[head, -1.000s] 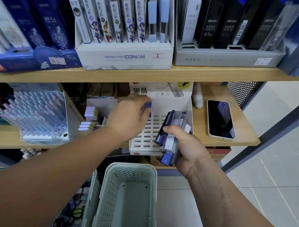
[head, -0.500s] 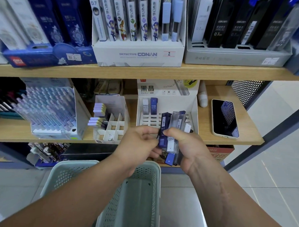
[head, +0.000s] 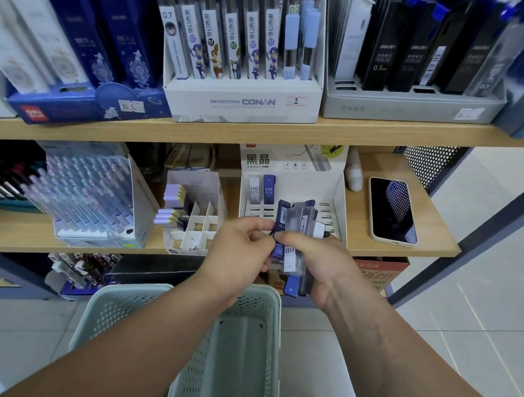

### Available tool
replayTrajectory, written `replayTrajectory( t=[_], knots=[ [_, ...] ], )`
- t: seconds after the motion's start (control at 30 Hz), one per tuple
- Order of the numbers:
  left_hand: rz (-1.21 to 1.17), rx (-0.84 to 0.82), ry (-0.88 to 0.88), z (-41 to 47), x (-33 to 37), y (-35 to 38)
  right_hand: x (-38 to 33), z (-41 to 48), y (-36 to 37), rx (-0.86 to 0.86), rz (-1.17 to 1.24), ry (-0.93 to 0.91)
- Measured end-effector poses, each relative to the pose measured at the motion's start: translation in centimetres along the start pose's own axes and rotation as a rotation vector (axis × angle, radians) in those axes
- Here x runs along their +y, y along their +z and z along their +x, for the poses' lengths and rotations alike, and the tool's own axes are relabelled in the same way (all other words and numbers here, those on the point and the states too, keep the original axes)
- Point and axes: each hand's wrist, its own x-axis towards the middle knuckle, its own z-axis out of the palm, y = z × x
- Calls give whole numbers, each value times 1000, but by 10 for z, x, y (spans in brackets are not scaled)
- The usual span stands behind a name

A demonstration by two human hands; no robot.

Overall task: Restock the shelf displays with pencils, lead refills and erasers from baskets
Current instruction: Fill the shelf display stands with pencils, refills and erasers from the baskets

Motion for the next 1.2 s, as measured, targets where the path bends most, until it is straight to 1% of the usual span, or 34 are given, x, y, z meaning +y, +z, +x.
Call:
replayTrajectory(
  t=[0.1,0.17,0.23,0.37,0.5,0.67,0.73,0.77,0.87,0.93,1.07,1.2],
  knots=[
    [79,49,56,6,-4,2,-2,-3,1,-25,65,8],
    [121,48,81,7,-4,3,-4,-3,1,-12,68,-6],
    [115,37,70,8,-5,4,-5,-2,1,12,61,-18],
    [26,-24,16,5,-7,7,-5,3,-1,36,40,-16],
    [-22,-39,-33,6,-5,6,-4,4,1,32,64,-22],
    [-189,-84,-179,10,-10,2,-7,6,0,74,129,-52],
    [-289,-50,-225,8,-12,0,-10,8,-3,99,155,-59],
    [-329,-8,-231,8,-13,-1,-11,9,-5,108,168,-63],
    [-368,141,-162,11,-11,-9,-15,11,-11,132,189,-80],
    [-343,172,-107,13,-9,-12,-15,12,-10,138,182,-86],
    [-146,36,-30,11,-6,-8,-15,10,-3,136,168,-97],
    [-98,-82,30,6,-7,0,-17,8,0,125,180,-115]
  ],
)
